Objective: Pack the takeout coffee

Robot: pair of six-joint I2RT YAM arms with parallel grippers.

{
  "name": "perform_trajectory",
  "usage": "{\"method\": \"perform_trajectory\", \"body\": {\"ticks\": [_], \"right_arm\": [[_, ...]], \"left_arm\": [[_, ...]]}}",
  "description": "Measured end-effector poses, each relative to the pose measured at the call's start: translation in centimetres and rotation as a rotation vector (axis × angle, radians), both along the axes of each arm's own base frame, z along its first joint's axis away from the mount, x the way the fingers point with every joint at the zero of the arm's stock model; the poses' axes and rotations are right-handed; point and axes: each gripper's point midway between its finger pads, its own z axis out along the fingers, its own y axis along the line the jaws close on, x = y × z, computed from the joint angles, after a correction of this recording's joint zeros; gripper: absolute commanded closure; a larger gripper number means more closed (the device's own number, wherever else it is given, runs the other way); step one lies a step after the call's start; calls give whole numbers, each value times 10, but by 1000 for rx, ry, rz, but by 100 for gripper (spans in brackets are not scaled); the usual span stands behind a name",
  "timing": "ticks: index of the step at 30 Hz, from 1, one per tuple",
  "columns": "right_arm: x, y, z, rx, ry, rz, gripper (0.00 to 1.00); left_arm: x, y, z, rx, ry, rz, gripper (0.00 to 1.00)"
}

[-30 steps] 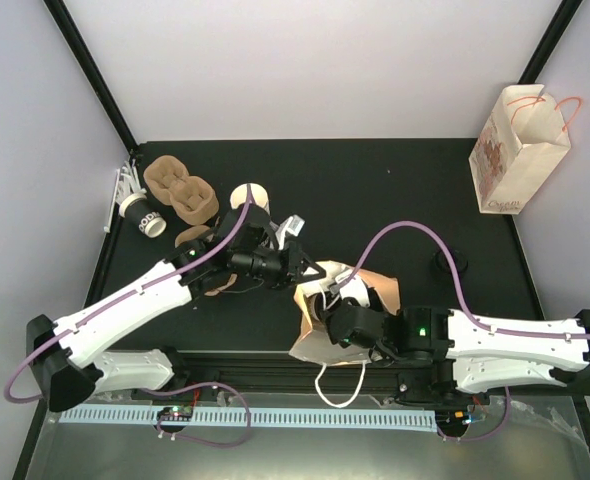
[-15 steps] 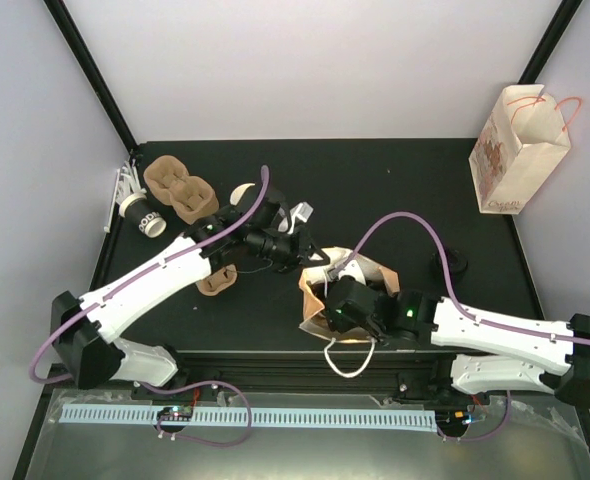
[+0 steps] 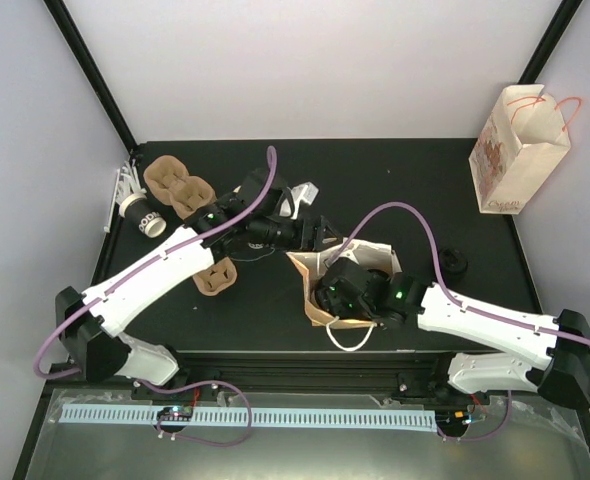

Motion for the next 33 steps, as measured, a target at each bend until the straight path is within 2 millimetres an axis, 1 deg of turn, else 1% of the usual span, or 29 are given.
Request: {"method": "perform_trajectory", "body": {"ticks": [2, 5, 11, 13, 14, 16, 18, 19, 21, 22, 24, 25, 27, 29, 32, 33], "right_arm": [[1, -1, 0, 4, 13, -2, 59], [2, -1, -1, -4, 27, 2, 59], [6, 2, -1, -19, 41, 10, 59], [6, 4, -2, -28, 45, 17, 58], [7, 5, -2, -34, 48, 19, 58], [9, 8, -3, -47, 52, 23, 58], [12, 11, -3, -60, 57, 23, 58], [12, 12, -3, -65, 58, 24, 58], [14, 12, -4, -68, 60, 25, 58], [14, 12, -4, -68, 61, 25, 58], [14, 11, -4, -64, 65, 23, 58], [14, 11, -4, -60, 67, 23, 58], [14, 10, -4, -52, 70, 22, 59], [14, 8, -5, -39, 74, 19, 59], [13, 5, -5, -22, 76, 17, 59], [13, 4, -5, -17, 77, 17, 59]], "left_arm": [[2, 4, 6, 5, -53, 4, 2], [5, 16, 24, 2, -156, 26, 1], [-2, 52, 79, -39, -383, 95, 1], [-4, 62, 88, -38, -430, 119, 1], [-5, 67, 89, -33, -448, 133, 1], [-8, 77, 83, -15, -462, 151, 1], [-14, 86, 63, 11, -449, 161, 2], [-17, 91, 47, 31, -430, 163, 3], [-24, 97, 21, 61, -389, 166, 4], [-27, 101, 4, 77, -363, 166, 4], [-35, 105, -23, 99, -308, 165, 4], [-37, 106, -31, 103, -289, 165, 4], [-42, 108, -42, 98, -260, 164, 5], [-44, 108, -46, 86, -253, 166, 9], [-46, 109, -52, 66, -256, 173, 19], [-47, 110, -58, 65, -250, 175, 22]]}}
